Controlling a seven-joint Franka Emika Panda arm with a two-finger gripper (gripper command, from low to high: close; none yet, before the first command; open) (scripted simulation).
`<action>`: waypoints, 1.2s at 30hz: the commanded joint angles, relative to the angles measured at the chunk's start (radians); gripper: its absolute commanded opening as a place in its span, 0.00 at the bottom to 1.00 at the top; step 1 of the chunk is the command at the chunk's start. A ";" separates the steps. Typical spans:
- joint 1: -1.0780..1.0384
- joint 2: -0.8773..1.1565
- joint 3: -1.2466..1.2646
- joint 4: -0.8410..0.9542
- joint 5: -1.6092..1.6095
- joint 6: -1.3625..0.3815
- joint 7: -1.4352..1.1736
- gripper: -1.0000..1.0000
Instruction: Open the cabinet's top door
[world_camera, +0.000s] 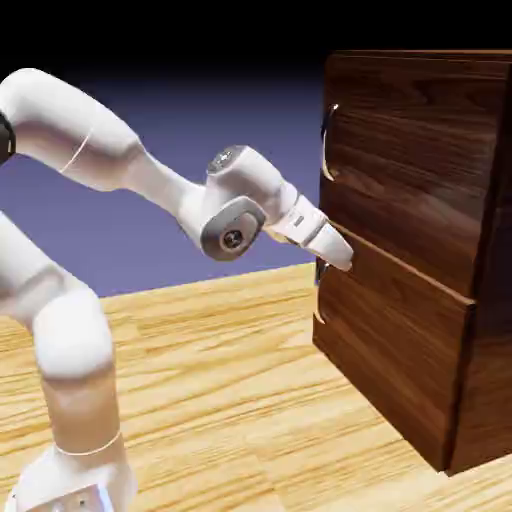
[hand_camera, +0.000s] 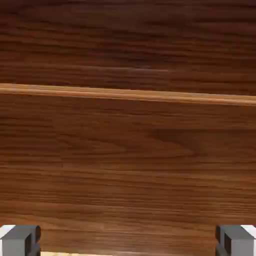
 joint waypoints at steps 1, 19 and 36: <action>-0.017 -0.008 0.021 0.012 0.044 0.002 -0.026 0.50; -0.322 -0.159 0.398 0.228 0.827 0.035 -0.499 0.50; -0.610 -0.301 0.754 0.432 1.566 0.067 -0.946 0.50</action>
